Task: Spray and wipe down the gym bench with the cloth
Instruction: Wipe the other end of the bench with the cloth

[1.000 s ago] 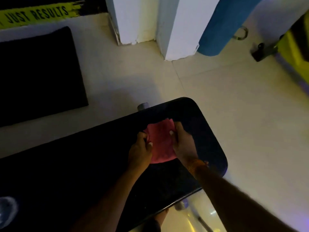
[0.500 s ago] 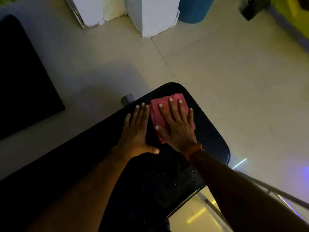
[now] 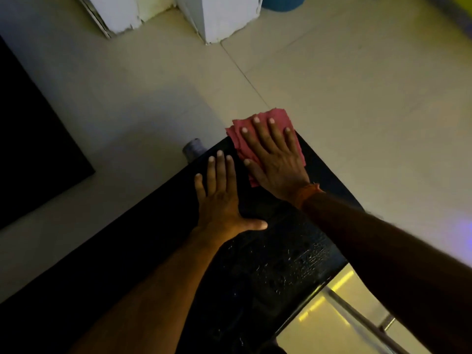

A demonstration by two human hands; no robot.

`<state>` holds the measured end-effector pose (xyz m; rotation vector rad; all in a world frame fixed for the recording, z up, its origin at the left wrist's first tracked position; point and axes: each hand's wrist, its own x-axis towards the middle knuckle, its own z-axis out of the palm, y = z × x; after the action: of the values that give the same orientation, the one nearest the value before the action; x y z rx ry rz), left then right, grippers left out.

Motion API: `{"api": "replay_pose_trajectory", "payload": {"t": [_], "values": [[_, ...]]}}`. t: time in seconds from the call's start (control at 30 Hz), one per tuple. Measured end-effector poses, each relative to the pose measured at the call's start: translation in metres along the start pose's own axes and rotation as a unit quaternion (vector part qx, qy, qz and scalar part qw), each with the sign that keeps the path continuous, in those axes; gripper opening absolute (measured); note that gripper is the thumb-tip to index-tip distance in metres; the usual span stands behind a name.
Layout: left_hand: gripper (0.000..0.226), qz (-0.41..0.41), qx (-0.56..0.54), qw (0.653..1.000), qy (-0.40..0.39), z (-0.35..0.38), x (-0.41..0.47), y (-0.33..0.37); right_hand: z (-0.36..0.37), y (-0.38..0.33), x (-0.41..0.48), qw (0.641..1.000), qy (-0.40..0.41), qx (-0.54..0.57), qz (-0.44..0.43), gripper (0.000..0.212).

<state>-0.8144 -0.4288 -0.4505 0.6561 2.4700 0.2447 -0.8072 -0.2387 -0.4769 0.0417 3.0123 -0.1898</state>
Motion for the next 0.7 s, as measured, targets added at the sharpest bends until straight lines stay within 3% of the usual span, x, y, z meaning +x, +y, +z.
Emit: {"api": "replay_pose_trajectory", "payload": {"t": [0.17,0.33,0.57,0.7], "values": [[0.167,-0.006,0.009,1.0,-0.011,-0.002,0.003,0.0,-0.009,-0.01,0.025,0.994,0.005,0.031,0.106,0.062],[0.169,-0.008,0.004,1.0,-0.026,-0.005,0.001,0.002,-0.004,-0.012,-0.05,0.999,-0.019,-0.004,0.031,0.062],[0.169,0.003,0.023,1.0,-0.009,0.001,0.002,-0.003,-0.012,0.001,0.014,0.994,-0.005,-0.004,0.112,0.066],[0.166,0.004,0.018,1.0,-0.015,-0.005,-0.003,0.002,-0.003,-0.016,-0.067,0.993,0.004,0.014,0.113,0.061]]}}
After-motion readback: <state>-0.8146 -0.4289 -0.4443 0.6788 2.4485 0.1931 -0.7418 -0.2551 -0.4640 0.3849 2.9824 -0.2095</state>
